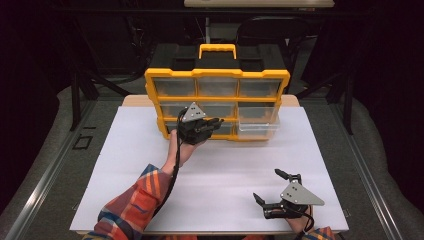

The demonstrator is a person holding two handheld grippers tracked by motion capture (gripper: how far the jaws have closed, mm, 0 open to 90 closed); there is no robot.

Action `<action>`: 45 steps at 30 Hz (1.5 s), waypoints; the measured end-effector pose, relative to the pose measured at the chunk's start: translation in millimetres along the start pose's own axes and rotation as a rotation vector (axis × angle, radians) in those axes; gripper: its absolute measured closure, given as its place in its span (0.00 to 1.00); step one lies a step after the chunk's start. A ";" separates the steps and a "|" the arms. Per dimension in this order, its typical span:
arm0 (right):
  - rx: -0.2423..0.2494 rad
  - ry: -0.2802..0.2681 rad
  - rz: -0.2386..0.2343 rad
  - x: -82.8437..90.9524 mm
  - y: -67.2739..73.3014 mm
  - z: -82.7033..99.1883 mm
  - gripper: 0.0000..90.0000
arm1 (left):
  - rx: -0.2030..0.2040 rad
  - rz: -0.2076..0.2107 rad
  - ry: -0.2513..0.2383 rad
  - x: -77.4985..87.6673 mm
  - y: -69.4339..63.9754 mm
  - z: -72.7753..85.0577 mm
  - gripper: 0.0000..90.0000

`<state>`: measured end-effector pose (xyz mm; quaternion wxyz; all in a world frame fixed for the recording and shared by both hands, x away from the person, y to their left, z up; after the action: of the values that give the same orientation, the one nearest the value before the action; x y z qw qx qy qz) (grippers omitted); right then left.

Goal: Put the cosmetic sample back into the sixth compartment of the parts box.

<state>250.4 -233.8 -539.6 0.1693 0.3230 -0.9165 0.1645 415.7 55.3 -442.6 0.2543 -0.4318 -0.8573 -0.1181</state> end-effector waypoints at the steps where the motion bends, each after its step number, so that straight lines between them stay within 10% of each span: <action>1: 0.000 0.000 0.000 0.1 0.0 0.0 0.00 | 0.001 0.000 -0.001 -0.3 -0.1 -1.0 0.89; 45: -0.003 0.004 0.005 0.1 -1.3 0.5 0.00 | -0.040 -0.004 -0.058 1.0 -0.6 -57.4 0.89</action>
<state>251.1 -235.0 -539.8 0.1714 0.3201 -0.9172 0.1640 433.9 31.3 -393.7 0.2203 -0.4383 -0.8627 -0.1229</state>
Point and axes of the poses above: each handheld gripper's, and its own axes: x roughly backward along the jaws, z roughly out of its underside, y roughly to its left, the point moved 1 cm from there along -x, roughly forward along the jaws, and after that the axes turned 9 degrees about y, right-handed, at the moved point
